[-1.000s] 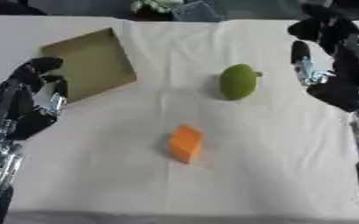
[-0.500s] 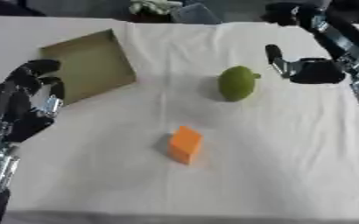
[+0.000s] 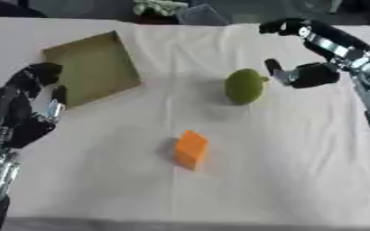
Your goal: Pick up objects on the table and place them in the box.
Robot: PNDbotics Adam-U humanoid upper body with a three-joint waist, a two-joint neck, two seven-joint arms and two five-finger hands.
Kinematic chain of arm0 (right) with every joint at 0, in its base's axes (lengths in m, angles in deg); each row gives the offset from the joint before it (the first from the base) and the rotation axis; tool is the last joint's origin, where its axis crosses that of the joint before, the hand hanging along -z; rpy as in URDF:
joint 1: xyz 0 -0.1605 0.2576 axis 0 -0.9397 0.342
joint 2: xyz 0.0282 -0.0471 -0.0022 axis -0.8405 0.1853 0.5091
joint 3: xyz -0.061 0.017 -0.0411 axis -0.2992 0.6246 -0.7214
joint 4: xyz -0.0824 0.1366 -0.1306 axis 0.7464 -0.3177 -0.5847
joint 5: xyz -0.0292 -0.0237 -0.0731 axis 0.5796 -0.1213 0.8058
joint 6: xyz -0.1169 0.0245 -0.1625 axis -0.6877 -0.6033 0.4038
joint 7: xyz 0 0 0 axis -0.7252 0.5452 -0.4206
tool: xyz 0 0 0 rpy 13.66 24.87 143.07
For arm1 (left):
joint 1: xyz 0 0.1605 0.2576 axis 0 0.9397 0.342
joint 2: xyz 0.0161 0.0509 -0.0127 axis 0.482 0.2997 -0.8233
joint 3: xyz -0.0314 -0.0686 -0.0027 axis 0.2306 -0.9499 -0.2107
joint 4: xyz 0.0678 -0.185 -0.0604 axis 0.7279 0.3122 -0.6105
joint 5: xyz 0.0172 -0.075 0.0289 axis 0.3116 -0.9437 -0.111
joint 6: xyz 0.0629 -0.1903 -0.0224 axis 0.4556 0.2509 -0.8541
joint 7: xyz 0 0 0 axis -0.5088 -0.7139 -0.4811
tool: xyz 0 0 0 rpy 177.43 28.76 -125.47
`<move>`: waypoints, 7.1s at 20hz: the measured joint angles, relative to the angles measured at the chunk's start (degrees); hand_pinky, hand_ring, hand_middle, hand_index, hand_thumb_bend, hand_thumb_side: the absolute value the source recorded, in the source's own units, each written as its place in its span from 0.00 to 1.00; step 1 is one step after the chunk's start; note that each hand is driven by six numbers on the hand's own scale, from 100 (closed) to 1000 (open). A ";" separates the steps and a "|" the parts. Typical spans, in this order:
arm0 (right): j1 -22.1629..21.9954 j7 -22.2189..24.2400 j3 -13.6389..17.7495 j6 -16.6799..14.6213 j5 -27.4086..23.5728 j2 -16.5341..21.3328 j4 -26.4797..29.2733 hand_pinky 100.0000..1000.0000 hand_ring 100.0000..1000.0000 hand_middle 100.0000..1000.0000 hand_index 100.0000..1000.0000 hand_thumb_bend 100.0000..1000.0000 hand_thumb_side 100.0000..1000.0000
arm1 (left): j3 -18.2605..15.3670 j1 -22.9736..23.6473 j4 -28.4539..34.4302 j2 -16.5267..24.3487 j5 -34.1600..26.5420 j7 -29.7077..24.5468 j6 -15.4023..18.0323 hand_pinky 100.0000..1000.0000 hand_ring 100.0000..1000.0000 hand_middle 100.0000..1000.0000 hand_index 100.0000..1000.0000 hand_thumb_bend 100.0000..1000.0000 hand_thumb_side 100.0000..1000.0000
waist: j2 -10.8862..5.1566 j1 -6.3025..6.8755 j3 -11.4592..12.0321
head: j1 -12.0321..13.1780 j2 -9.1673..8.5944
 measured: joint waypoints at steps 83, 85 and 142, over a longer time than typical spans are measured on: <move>24.21 -24.24 5.17 -4.82 40.49 -31.63 -25.37 0.87 0.79 0.66 0.26 0.00 0.10 | 3.09 -1.63 -0.03 -0.07 -1.67 -3.60 1.09 0.90 0.79 0.65 0.74 0.04 0.21 | 0.82 0.73 9.40 | -8.66 0.00; 24.07 -24.73 5.80 -4.22 41.26 -32.62 -25.92 0.87 0.79 0.65 0.26 0.00 0.11 | 3.21 -1.91 -0.03 -0.07 -1.87 -3.82 1.13 0.90 0.79 0.65 0.74 0.04 0.21 | 0.97 0.66 10.52 | -9.45 0.00; 10.42 -9.71 -10.05 0.13 -2.30 -5.23 12.55 0.91 0.92 0.88 1.00 0.00 0.12 | 0.69 -0.39 -0.35 0.47 -0.96 -1.38 0.46 0.90 0.79 0.64 0.74 0.04 0.22 | 0.67 -1.00 4.84 | -5.02 0.00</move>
